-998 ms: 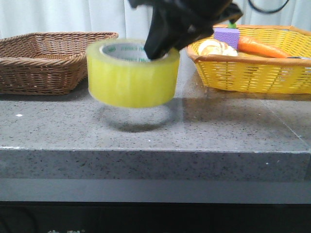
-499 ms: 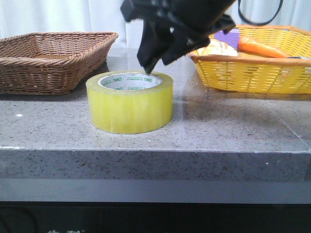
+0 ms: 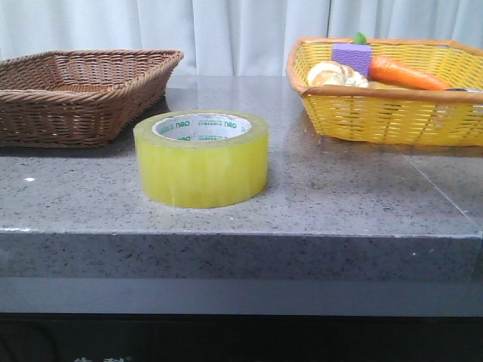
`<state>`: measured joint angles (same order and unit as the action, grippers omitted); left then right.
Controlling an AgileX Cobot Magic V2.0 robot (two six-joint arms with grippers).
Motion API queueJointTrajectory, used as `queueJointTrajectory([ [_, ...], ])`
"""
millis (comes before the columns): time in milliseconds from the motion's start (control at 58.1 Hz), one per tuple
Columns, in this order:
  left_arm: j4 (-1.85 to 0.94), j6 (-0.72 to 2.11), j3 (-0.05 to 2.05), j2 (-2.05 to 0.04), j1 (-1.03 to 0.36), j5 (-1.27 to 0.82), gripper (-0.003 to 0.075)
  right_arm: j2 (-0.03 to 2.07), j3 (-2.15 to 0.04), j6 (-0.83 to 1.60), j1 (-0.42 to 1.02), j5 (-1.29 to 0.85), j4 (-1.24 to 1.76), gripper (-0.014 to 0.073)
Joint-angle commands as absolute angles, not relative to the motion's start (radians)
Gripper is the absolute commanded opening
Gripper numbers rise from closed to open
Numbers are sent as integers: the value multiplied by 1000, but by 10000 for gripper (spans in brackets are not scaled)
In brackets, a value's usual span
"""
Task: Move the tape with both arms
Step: 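Open the right gripper and withdraw it from the tape roll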
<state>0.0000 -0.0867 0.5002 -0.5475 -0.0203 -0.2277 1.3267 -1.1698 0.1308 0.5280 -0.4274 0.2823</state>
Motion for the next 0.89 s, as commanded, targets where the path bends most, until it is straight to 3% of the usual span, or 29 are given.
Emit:
queueJointTrajectory([
  [0,0,-89,536,-554,-19,-160,659,1251,-1202,140,493,-393,294,-68],
  [379,0,-89,536,-554,-19,-160,659,941,-920,140,269,-362,294,-68],
  [878,0,-89,536,-554,-19,-160,659,402,-400,140,255,-146,293,-68],
])
